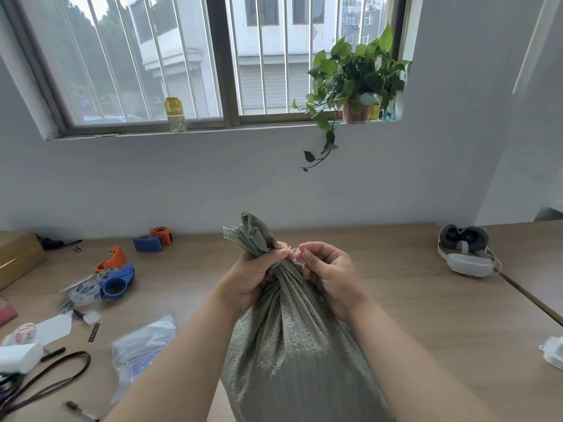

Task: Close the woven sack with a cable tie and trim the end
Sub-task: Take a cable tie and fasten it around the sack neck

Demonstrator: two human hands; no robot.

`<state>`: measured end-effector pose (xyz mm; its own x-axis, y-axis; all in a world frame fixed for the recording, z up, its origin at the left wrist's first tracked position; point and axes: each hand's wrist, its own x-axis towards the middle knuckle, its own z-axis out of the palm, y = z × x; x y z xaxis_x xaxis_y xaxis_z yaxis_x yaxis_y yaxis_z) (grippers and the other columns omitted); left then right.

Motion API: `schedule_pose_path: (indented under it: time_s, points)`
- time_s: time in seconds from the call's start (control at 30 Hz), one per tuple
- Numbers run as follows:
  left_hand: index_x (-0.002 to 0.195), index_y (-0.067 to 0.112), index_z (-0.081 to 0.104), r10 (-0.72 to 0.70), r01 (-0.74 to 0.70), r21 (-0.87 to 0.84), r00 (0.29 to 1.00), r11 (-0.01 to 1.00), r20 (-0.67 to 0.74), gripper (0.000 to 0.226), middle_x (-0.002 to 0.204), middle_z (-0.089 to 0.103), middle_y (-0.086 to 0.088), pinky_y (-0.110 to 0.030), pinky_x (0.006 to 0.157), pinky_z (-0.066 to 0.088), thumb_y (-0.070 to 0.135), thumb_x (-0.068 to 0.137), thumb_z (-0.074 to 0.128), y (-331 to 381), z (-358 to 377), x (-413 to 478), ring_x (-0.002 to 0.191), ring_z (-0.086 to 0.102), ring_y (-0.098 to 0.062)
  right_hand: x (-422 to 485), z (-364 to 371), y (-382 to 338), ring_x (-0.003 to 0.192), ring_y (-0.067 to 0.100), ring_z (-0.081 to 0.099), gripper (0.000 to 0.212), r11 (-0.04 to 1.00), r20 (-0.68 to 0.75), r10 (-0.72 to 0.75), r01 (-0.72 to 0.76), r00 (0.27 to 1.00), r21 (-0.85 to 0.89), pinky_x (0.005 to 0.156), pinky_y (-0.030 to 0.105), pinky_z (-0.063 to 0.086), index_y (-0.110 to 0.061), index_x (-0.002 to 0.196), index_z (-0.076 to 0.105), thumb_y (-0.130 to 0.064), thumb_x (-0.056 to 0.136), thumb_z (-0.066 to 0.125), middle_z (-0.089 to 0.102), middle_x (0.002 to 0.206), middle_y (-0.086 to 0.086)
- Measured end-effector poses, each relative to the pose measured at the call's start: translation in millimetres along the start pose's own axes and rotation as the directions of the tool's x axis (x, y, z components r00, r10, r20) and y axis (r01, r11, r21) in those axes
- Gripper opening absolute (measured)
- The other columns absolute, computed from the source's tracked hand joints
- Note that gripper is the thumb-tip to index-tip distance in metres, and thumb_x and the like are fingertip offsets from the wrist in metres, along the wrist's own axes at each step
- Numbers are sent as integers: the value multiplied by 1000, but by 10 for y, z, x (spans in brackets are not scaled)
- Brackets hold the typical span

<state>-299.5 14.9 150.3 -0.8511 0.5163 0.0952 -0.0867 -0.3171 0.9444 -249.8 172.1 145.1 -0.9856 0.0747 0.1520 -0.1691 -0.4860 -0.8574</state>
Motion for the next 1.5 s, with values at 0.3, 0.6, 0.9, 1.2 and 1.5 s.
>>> schedule_pose_path:
  time_s: [0.3,0.6,0.9,1.2,1.5]
  points:
    - [69,11,56,14,-15,101,1000,995,12,20,73,55,-8,-36,73,49,16,86,66,-7,-21,36,75,58,-26,-27,69,46,53,9,56,6,997,-11,-41,40,999,-73,55,18,52,-12,78,77,-8,75,76,72,70,7]
    - [69,10,60,-12,14,57,1000,998,-24,12,67,60,-5,-25,59,54,10,80,63,36,70,1,61,62,-15,-38,74,42,65,16,65,6,996,-76,-57,51,995,-77,62,22,55,-6,84,72,0,83,72,73,77,17]
    - [65,17,70,-39,42,84,998,996,-43,12,69,65,-4,-24,60,54,13,76,66,70,100,-32,62,63,-14,-30,59,91,64,18,68,15,997,-50,-65,67,997,45,63,21,57,-4,75,72,8,83,68,73,78,18]
    - [69,12,66,-75,84,97,993,992,-92,3,68,63,-6,-32,67,53,12,71,68,73,87,-23,63,63,-19,-39,38,107,64,21,71,11,994,-4,-53,53,999,92,65,24,60,-3,75,73,5,67,76,73,75,19]
    - [63,11,64,-84,94,135,994,986,-75,9,62,61,-5,-28,60,52,11,71,67,98,108,-41,58,63,-17,-54,12,77,60,20,69,12,998,33,-48,46,998,48,64,24,59,-2,76,73,2,66,78,72,72,21]
